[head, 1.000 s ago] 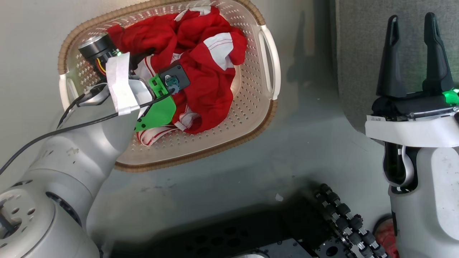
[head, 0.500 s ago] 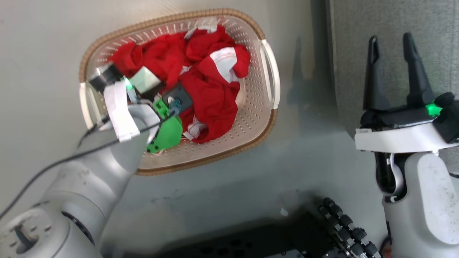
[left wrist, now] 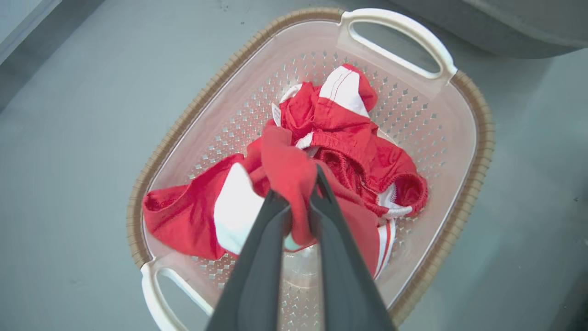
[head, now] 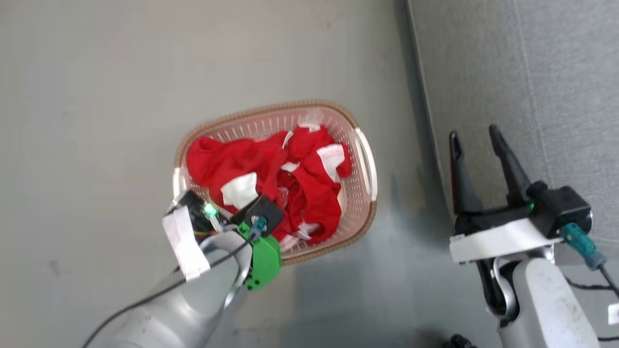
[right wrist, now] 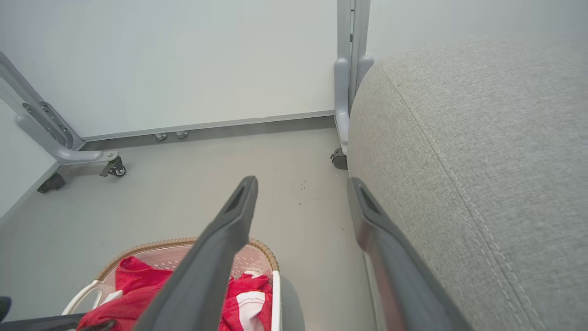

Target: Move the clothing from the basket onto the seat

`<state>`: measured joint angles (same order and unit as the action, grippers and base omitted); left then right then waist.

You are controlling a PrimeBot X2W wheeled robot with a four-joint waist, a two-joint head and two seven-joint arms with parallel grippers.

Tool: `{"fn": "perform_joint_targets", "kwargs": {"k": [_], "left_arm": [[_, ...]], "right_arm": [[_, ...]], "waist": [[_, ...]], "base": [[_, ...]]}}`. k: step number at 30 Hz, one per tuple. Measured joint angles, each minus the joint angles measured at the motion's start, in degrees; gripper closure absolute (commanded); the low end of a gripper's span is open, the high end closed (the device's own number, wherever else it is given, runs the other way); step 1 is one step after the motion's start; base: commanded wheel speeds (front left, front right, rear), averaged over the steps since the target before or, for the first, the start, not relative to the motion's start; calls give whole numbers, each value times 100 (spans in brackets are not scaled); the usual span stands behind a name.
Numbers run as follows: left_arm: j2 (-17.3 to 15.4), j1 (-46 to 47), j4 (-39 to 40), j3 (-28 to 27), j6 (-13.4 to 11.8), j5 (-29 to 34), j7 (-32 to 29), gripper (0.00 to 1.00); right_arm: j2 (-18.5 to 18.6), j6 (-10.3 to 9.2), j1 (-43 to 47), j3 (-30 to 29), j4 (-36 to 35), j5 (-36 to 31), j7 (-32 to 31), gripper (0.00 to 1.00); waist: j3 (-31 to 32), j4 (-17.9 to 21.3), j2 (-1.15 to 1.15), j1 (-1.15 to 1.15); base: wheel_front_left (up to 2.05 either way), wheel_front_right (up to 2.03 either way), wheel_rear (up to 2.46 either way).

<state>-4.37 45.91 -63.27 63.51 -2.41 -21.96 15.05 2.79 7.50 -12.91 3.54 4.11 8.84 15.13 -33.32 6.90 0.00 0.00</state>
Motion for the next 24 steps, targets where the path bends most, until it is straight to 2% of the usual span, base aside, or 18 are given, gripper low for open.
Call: {"fn": "perform_joint_targets", "kwargs": {"k": [11, 24], "left_arm": [[-298, -1466, 1471, -889, -576, -119, 0, 100], [-610, -2324, 2974, -1683, -973, 155, 8, 100]], "right_arm": [[0, 0, 1010, 291, 275, -62, 0, 0], [1, 0, 1670, 542, 283, 4, 0, 0]], "waist": [[1703, -186, 0, 0], [3223, -294, 0, -1]], "base": [[0, 0, 0], [0, 0, 0]]}}
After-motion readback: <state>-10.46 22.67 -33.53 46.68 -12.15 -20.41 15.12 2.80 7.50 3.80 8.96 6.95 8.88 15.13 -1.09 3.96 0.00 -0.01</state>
